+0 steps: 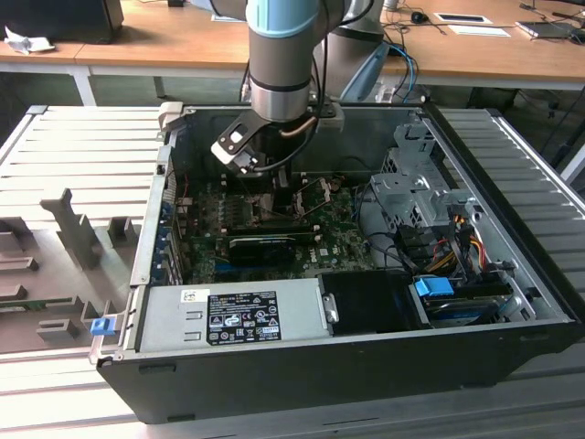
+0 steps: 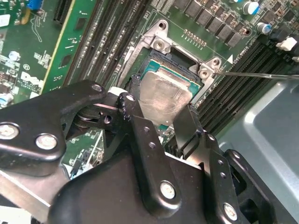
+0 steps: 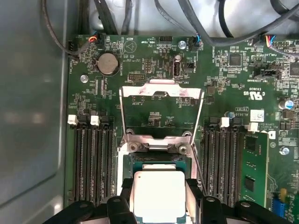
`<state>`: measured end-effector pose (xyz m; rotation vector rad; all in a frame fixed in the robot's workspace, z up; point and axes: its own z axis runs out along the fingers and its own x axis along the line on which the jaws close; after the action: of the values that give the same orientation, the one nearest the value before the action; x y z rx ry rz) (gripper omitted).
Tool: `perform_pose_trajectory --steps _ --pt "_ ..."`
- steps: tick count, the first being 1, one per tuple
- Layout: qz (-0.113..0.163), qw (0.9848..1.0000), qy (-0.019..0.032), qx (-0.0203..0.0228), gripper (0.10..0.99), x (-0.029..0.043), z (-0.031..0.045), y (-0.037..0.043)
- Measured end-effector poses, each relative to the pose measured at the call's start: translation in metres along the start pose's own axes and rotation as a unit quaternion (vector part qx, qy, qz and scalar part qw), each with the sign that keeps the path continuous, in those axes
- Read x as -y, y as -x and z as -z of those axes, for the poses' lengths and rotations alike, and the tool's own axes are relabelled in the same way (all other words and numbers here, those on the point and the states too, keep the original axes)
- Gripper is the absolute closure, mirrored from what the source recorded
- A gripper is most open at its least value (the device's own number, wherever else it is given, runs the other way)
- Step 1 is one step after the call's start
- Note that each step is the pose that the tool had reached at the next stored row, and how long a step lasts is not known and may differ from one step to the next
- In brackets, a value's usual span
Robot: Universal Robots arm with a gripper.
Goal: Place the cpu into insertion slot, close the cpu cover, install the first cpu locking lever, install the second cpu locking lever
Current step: 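Place the cpu into insertion slot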
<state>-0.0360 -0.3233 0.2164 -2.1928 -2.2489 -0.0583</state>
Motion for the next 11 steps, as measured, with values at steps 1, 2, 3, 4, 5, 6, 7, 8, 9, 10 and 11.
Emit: perform_pose_trajectory --steps 1,2,3,4,5,6,7,8,9,10,11 --pt "-0.005 1.0 0.0001 0.0002 0.557 0.0001 -0.0017 -0.0005" --pt "-0.007 1.0 0.0001 0.0002 0.557 0.0001 -0.0032 -0.0013" --pt "-0.009 1.0 -0.0001 0.0005 0.557 0.0001 -0.0044 -0.0021" --pt "-0.01 0.9999 -0.0001 0.0006 0.557 0.0001 -0.0053 -0.0027" --pt "-0.018 0.9998 0.0 0.0009 0.557 0.0001 -0.0068 -0.0031" --pt "-0.021 0.9998 0.0 0.0013 0.557 0.0 -0.0074 -0.0031" --pt "-0.023 0.9997 0.0 0.0018 0.557 -0.0001 -0.0079 -0.0031" --pt "-0.024 0.9997 -0.0001 0.0033 0.557 -0.0004 -0.0089 -0.003" --pt "-0.024 0.9997 -0.0002 0.0045 0.557 -0.0006 -0.0095 -0.003" --pt "-0.024 0.9997 -0.0004 0.006 0.557 -0.0008 -0.0099 -0.003" --pt "-0.023 0.9997 -0.0004 0.0076 0.557 -0.0009 -0.0105 -0.003"
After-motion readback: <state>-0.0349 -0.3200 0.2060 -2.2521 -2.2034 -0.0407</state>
